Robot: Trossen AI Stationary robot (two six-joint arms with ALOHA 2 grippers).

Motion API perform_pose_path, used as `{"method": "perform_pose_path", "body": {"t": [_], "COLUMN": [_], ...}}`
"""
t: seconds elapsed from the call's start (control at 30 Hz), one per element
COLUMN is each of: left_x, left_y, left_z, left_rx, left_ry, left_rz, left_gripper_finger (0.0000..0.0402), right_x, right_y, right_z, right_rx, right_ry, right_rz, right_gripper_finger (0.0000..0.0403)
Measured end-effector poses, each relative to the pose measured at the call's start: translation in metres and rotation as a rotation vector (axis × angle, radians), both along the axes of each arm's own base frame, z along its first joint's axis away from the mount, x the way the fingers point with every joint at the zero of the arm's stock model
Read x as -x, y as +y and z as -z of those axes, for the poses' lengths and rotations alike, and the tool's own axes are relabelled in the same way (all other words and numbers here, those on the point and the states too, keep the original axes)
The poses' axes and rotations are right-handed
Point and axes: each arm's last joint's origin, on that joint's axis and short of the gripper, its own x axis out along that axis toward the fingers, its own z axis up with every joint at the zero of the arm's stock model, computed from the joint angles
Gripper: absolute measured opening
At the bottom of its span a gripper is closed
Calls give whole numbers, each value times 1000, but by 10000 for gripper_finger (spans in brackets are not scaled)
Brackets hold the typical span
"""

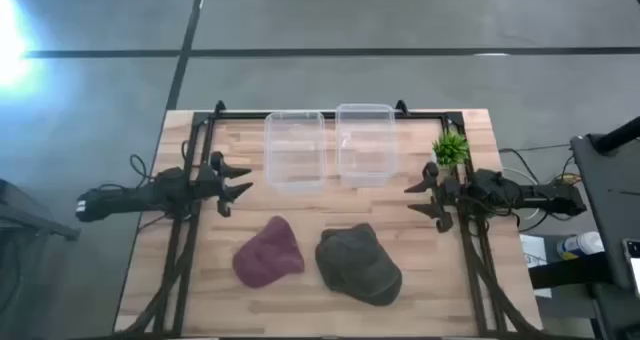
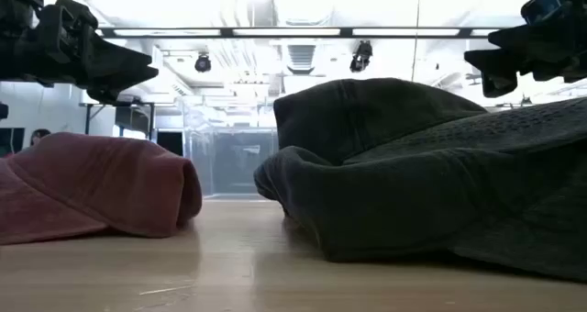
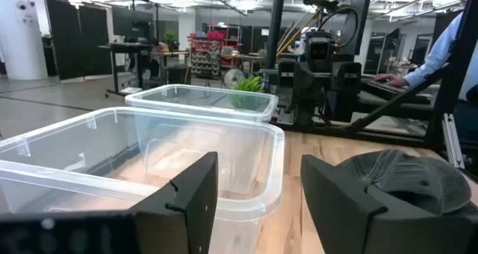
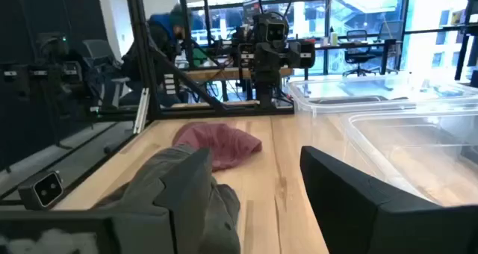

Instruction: Pick & Place hat

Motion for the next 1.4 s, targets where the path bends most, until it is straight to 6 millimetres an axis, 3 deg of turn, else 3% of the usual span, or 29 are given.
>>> {"method": "perform_pose_path", "body": {"t": [1.3, 1.4], "left_x": [0, 0], "left_y": [0, 0], "left_z": [0, 0], "left_rx": [0, 0], "left_ry": [-1, 0], "left_rz": [-1, 0], "left_gripper_finger": [186, 186], "right_x": [0, 0], "right_y": [0, 0], "right_z": [0, -1], "right_rx": [-3, -163], "right_ry": [-1, 10], "right_rz": [0, -10], "right_gripper_finger": [203, 203]}}
